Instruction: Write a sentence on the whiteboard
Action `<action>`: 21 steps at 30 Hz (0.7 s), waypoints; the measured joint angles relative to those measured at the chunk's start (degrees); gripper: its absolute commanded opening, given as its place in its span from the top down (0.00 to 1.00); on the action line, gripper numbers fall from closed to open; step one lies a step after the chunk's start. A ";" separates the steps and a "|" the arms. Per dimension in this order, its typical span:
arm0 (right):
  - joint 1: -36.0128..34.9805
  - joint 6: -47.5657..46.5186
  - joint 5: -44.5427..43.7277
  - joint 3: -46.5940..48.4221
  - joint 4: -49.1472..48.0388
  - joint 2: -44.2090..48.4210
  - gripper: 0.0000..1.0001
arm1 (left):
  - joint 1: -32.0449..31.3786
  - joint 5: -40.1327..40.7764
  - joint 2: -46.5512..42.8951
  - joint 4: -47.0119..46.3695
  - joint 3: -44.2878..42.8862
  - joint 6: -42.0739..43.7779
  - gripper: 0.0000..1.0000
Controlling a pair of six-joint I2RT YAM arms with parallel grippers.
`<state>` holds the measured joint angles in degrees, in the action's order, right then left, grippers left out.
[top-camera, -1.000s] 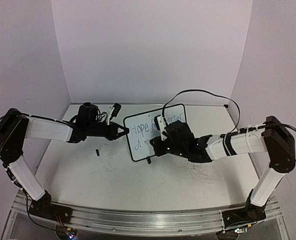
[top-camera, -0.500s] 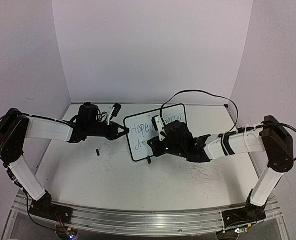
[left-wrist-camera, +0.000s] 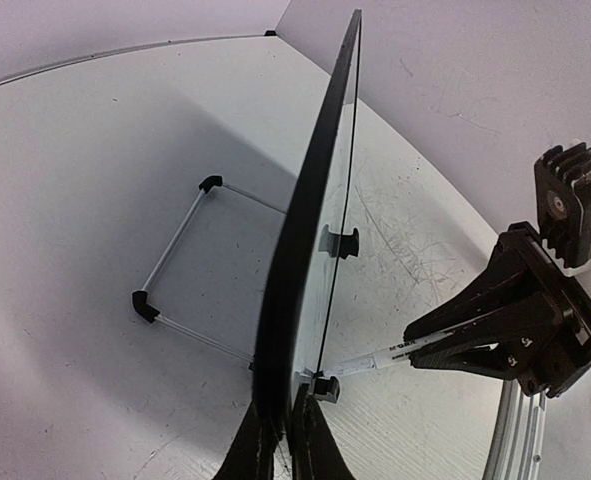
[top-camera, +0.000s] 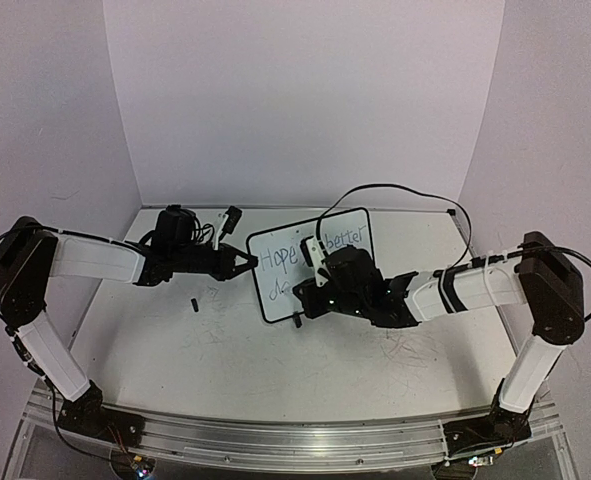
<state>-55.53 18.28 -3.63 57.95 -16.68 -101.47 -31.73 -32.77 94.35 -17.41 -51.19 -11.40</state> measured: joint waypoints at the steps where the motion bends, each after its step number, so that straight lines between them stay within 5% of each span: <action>1: 0.00 0.00 -0.01 -0.01 0.02 0.00 1.00 | 0.00 0.00 0.00 0.00 -0.01 0.00 1.00; 21: -0.11 0.01 -1.42 -0.02 0.61 0.00 1.00 | 0.00 0.35 -0.27 -0.02 0.27 0.04 1.00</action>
<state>-55.64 18.29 -5.05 57.93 -16.06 -101.47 -31.73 -32.42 94.07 -17.43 -50.92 -11.35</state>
